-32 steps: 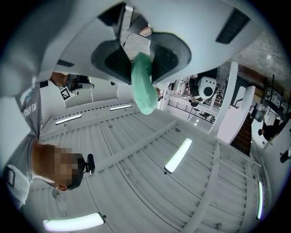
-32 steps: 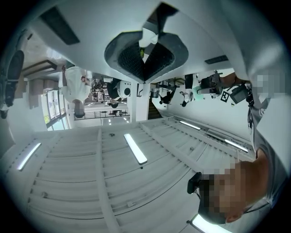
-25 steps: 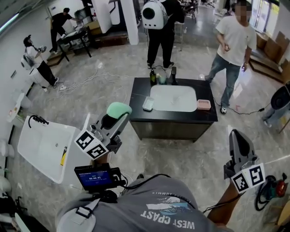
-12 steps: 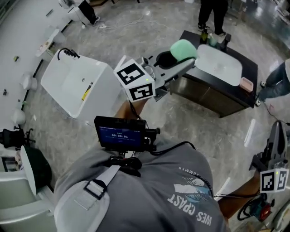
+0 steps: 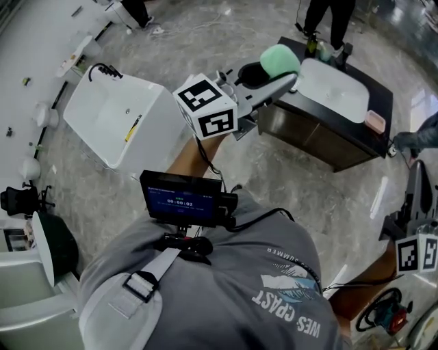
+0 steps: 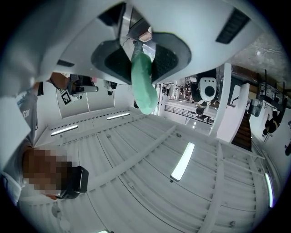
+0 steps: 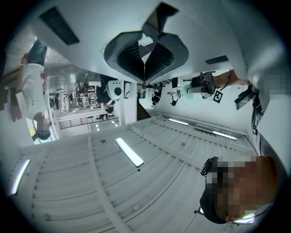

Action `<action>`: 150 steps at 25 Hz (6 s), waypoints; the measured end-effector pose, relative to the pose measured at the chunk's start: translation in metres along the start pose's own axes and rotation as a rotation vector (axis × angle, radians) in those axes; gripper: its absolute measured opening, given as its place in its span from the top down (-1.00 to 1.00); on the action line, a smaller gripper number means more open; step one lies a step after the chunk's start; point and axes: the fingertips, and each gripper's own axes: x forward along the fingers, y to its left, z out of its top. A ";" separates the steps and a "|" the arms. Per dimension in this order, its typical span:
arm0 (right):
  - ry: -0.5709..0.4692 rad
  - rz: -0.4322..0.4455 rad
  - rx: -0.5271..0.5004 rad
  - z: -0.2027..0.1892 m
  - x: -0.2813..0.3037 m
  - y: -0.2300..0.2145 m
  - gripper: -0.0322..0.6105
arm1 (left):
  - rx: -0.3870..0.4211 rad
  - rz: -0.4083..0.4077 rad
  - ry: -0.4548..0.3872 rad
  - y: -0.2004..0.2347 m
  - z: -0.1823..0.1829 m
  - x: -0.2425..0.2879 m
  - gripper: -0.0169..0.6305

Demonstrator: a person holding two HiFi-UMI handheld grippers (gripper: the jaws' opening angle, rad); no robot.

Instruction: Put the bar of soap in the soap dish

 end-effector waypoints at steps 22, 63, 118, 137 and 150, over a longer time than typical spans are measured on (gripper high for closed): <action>0.056 -0.115 0.015 -0.023 0.138 0.013 0.88 | -0.052 -0.087 0.026 0.133 -0.013 0.016 0.53; 0.096 0.000 0.015 -0.063 0.259 -0.050 0.88 | -0.056 0.007 0.071 0.202 -0.064 0.084 0.53; 0.209 -0.061 0.035 -0.138 0.381 -0.114 0.88 | -0.004 -0.052 0.250 0.291 -0.135 0.174 0.53; 0.276 -0.069 0.047 -0.192 0.432 -0.119 0.88 | 0.035 -0.064 0.353 0.330 -0.199 0.181 0.53; 0.339 -0.019 0.080 -0.216 0.451 -0.115 0.88 | 0.105 -0.048 0.551 0.333 -0.262 0.177 0.55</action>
